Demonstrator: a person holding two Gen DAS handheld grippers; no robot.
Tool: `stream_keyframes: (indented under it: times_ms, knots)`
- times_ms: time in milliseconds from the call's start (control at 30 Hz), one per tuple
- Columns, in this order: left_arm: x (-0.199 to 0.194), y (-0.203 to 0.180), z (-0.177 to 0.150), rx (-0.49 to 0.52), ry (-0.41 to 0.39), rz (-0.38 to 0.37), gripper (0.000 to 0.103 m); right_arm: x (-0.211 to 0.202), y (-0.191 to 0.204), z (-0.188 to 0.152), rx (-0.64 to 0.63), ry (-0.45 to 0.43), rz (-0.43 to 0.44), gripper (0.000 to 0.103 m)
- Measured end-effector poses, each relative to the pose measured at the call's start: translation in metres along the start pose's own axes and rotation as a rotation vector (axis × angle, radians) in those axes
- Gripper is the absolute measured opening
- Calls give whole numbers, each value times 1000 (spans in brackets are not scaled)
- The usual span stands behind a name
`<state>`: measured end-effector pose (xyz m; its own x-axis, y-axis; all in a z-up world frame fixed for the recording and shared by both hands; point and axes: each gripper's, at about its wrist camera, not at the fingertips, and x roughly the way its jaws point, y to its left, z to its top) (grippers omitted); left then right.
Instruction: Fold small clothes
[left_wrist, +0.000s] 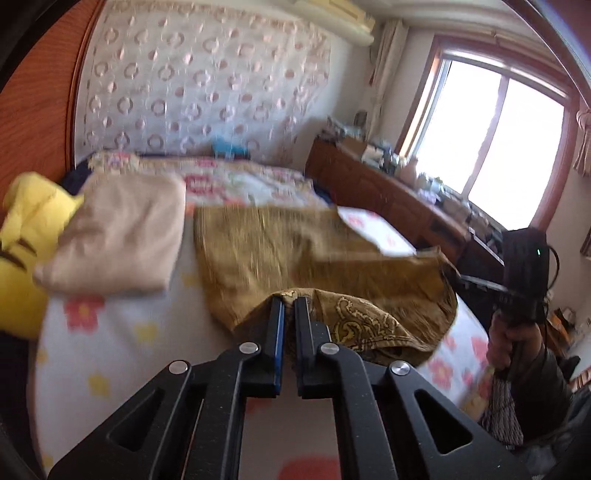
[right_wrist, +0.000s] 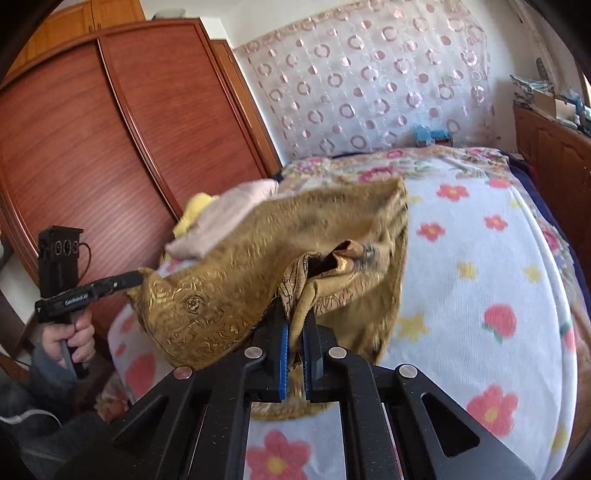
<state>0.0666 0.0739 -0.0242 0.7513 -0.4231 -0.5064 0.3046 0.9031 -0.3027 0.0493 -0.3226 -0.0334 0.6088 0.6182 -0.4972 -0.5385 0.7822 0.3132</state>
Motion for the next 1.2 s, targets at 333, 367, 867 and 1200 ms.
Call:
stream_keyframes:
  times_ms: [333, 367, 867, 1200]
  knots:
    - [73, 26, 102, -29, -49, 40, 5, 41, -39, 76, 67, -40, -49, 6]
    - [82, 29, 107, -26, -42, 55, 5, 51, -43, 84, 74, -28, -53, 6]
    - [196, 87, 127, -71, 127, 182, 5, 97, -35, 143, -63, 41, -221, 43]
    - [191, 83, 137, -13, 134, 163, 36, 163, -19, 126, -145, 177, -239, 35]
